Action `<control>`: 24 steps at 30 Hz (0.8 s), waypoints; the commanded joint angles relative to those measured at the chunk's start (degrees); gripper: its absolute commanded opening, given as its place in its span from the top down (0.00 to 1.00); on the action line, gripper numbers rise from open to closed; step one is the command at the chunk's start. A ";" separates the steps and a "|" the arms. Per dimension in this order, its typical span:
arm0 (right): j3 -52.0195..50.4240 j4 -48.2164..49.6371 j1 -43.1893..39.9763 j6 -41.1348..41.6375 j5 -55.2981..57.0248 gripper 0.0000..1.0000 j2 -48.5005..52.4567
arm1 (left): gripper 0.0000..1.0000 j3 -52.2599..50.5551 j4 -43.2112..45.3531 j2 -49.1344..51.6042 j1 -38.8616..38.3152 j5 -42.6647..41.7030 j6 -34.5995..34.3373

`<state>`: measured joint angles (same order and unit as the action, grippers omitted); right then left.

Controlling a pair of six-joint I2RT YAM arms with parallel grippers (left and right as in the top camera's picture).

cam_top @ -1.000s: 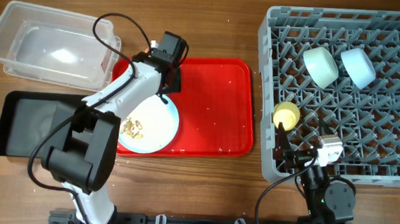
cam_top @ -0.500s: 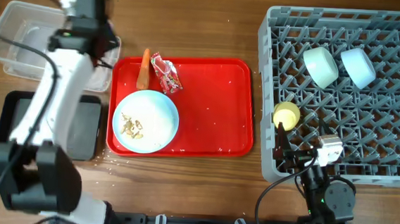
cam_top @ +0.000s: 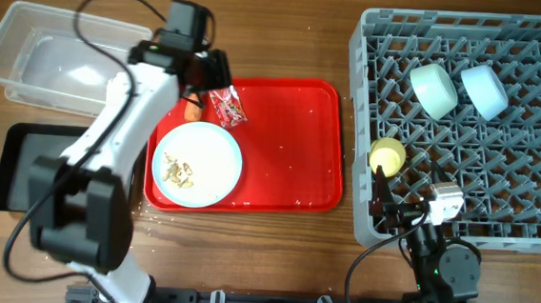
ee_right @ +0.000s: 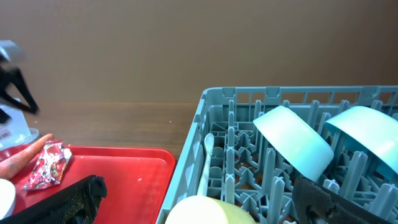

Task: Sort waste into correct bins and load items into the dishwasher rack
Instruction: 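Grasp the red wrapper with the left gripper and drop it in the clear bin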

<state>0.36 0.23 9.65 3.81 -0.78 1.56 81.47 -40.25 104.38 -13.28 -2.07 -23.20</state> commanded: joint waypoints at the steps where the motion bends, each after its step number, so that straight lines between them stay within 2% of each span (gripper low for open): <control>1: -0.07 0.15 -0.31 0.72 0.76 0.00 0.11 | 0.36 -0.20 0.72 6.88 -2.47 1.92 -7.82; 8: -0.04 0.15 -0.31 0.72 0.76 0.00 0.11 | 0.36 -0.20 3.65 15.47 -4.26 1.95 -8.74; 11: -0.04 0.15 -0.31 0.72 0.76 0.00 0.11 | 0.61 -0.20 3.85 16.52 -4.24 1.97 -8.57; 13: -0.04 0.17 -0.31 0.74 0.76 0.00 0.11 | 0.93 -0.11 3.37 15.98 -4.24 1.88 -8.59; 14: -0.04 0.15 -0.31 0.74 0.76 0.00 0.11 | 0.96 0.02 2.71 15.10 -4.24 1.62 -8.61; 19: -0.04 0.15 -0.31 0.72 0.76 0.00 0.11 | 0.96 1.46 -2.58 3.08 -3.30 2.97 -8.07; 22: -0.04 0.17 -0.31 0.70 0.76 0.00 0.11 | 0.96 1.46 -4.17 -4.79 0.98 11.30 -6.88; 24: -0.04 0.17 -0.31 0.74 0.76 0.00 0.11 | 0.96 1.46 -4.07 -6.25 5.11 15.91 -7.17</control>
<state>0.34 0.23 9.65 3.81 -0.78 1.61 81.78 -44.16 102.21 -14.15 4.23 -30.92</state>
